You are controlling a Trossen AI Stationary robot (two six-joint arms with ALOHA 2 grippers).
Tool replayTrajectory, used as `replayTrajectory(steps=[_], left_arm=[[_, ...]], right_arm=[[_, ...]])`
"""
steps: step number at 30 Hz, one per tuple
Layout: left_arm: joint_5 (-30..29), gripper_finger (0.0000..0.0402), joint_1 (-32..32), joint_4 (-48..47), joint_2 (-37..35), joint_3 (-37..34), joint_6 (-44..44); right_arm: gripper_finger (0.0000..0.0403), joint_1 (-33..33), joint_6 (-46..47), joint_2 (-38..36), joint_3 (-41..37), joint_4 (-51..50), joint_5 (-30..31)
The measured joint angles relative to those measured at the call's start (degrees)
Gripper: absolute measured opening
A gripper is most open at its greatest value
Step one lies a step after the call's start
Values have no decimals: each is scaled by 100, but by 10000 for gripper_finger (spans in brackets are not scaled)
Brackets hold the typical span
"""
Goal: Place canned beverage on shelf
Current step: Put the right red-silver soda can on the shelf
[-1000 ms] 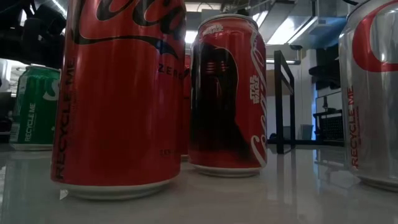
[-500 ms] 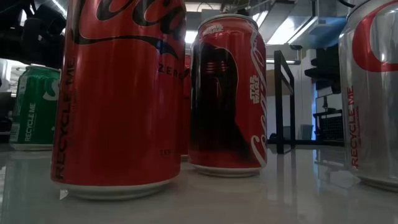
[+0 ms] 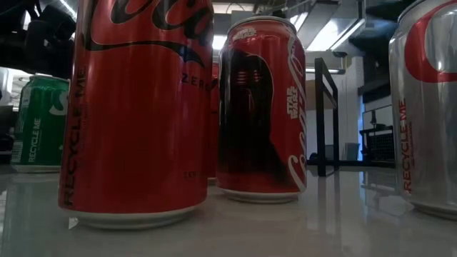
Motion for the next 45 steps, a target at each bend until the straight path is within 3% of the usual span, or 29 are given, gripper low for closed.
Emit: replayTrajectory(steps=[15,21,27,33,41,45], left_arm=[[28,0,2,-4,-1,0,-75],[40,0,1,-4,0,0,-452],[48,0,1,-5,0,0,-452],[48,0,0,-4,-1,0,-452],[48,0,2,-7,0,0,-452],[48,0,2,-7,-1,0,-452]], right_arm=[[299,26,-163,3328,2450,-1290,-820],[298,694,-553,4685,3790,-1834,-873],[298,1578,-997,5806,5216,-3147,-280],[298,2266,-732,6642,6288,-4777,303],[298,3163,125,7179,6647,-5175,408],[298,3596,915,7331,6649,-5200,770]])
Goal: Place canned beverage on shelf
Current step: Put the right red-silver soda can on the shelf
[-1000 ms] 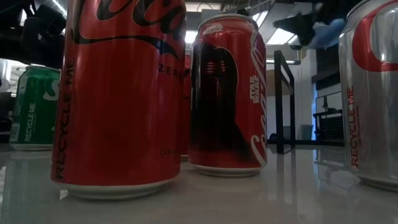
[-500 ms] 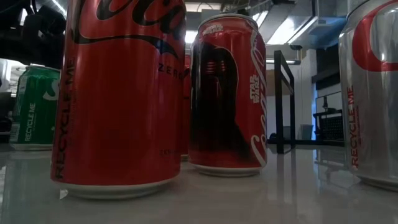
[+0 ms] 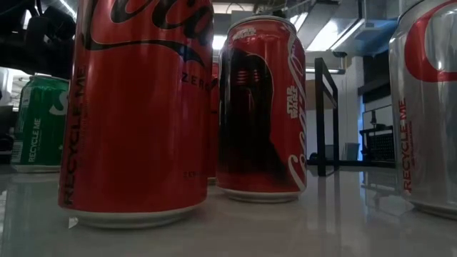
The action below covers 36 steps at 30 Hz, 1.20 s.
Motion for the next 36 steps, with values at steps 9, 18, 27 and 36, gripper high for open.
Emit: replayTrajectory(steps=[9,18,27,36], left_arm=[[0,0,-2,-2,2,0,0],[0,0,0,0,2,0,0],[0,0,0,-2,0,0,0],[-1,0,-1,-2,1,0,0]], right_arm=[[298,572,306,490,0,-63,596],[298,566,315,731,0,-321,419],[298,566,315,784,0,-309,419],[298,570,289,1246,4,-288,28]])
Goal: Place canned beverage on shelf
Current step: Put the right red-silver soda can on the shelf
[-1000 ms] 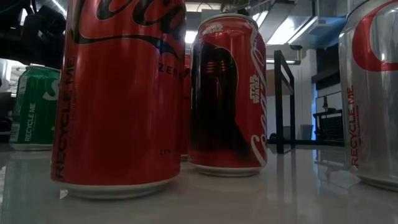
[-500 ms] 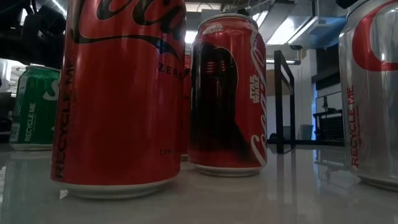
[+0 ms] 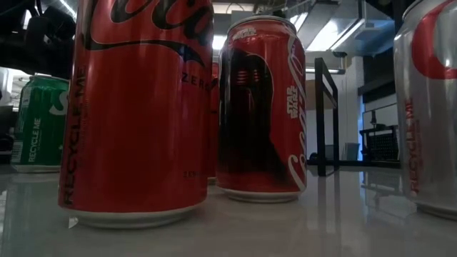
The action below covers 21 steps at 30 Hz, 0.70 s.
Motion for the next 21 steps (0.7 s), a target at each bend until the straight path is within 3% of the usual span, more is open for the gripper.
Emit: replayTrajectory(steps=[21], left_arm=[[-1,0,1,0,-1,0,0]], right_arm=[[298,-4,191,128,2,-2,-55]])
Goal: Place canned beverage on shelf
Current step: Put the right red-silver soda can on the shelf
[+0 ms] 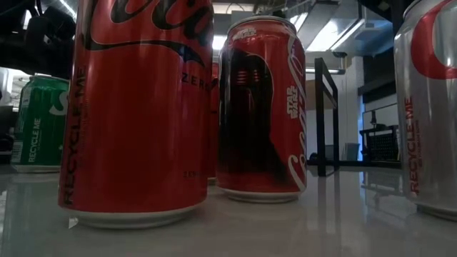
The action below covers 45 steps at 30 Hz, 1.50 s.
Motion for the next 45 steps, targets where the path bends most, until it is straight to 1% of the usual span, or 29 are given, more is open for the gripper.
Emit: replayTrajectory(steps=[10,12,15,20,24,45], left_arm=[[0,0,0,0,0,0,0],[0,0,0,0,0,0,0],[0,0,-1,0,1,0,0],[0,0,-1,0,1,0,1],[0,0,0,0,2,0,1],[-2,0,0,0,0,0,2]], right_arm=[[299,-2,-1,7,-4,4,-4],[304,-2,-2,8,-4,4,-7],[325,-2,-15,20,-14,2,-11],[375,0,-14,81,-70,-93,-109],[397,1,-10,34,-111,-44,-108],[390,0,-82,31,-106,149,-98]])
